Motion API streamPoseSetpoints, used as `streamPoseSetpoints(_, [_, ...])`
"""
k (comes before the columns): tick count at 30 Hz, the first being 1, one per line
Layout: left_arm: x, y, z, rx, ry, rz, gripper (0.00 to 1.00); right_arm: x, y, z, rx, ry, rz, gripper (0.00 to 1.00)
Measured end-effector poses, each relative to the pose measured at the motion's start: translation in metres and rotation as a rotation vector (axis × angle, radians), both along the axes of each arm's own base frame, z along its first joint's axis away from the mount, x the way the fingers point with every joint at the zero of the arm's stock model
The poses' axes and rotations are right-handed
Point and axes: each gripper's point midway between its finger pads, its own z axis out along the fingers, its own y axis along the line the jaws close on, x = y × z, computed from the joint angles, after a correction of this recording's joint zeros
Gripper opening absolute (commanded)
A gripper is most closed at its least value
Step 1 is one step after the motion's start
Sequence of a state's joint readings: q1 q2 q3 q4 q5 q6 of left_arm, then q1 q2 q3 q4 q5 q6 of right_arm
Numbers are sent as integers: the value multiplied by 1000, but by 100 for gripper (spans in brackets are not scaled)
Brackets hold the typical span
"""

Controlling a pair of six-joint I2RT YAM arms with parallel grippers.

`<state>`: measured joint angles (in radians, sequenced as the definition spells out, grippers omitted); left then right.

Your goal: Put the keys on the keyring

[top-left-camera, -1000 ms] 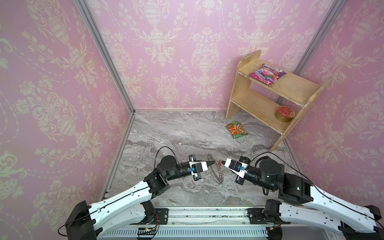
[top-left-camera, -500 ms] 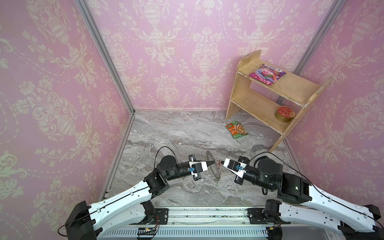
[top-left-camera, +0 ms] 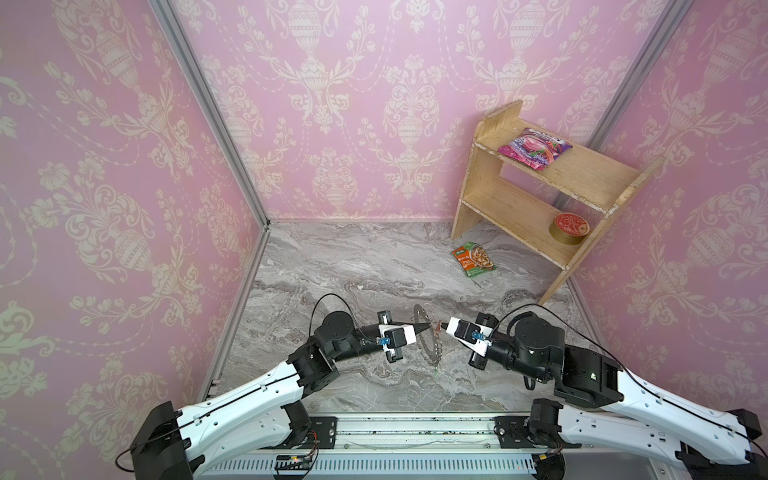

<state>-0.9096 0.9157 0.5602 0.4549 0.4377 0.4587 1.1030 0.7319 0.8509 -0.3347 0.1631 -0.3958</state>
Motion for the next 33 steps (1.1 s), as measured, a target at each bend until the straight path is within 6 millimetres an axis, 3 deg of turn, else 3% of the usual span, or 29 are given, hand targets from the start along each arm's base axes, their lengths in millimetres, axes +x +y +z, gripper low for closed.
streamPoseSetpoints(33, [-6,-2,-12,68,-7,-18,0,-4,2,-11,-36,35,33,0])
